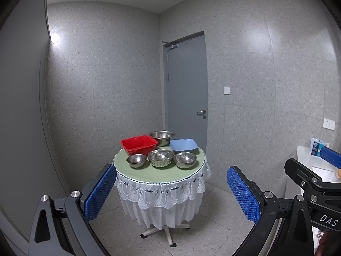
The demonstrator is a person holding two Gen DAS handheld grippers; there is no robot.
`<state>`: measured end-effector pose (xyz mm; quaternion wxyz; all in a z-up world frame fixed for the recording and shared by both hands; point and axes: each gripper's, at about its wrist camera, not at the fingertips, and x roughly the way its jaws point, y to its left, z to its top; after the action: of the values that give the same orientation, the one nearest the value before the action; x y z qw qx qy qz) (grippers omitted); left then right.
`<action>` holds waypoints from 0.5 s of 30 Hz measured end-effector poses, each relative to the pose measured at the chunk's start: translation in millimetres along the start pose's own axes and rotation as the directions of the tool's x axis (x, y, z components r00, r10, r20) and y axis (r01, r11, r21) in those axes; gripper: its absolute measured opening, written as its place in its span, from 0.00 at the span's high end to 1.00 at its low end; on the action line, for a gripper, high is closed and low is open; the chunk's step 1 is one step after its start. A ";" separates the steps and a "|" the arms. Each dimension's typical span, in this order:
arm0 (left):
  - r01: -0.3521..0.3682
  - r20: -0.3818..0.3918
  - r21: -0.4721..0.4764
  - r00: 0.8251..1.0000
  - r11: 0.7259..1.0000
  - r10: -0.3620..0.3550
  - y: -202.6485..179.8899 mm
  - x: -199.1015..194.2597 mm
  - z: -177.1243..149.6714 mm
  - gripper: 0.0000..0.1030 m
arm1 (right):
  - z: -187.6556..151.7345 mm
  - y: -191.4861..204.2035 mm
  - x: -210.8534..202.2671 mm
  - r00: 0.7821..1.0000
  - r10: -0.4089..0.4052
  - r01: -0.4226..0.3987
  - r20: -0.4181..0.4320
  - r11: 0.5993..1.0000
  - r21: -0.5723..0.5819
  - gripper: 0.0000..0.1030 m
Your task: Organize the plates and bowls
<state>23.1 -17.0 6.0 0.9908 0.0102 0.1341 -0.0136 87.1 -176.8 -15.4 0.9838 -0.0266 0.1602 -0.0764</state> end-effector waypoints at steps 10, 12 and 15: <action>-0.003 0.010 0.001 1.000 1.000 0.003 -0.8 7.2 -9.3 0.01 | -4.0 -7.4 0.1 1.000 0.005 -0.005 0.010 1.000 0.001 0.00; -0.007 0.015 0.001 1.000 1.000 0.007 -1.5 8.6 -11.0 0.01 | -4.1 -7.9 0.2 1.000 0.005 -0.005 0.011 1.000 0.000 0.00; -0.012 0.018 0.003 1.000 1.000 0.012 -3.9 9.7 -13.9 0.01 | -4.5 -8.9 0.9 1.000 0.010 -0.010 0.015 1.000 0.001 0.00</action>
<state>28.7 -20.8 -10.1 0.9921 0.0125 0.1249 -0.0079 85.2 -185.8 -19.3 0.9853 -0.0256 0.1528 -0.0714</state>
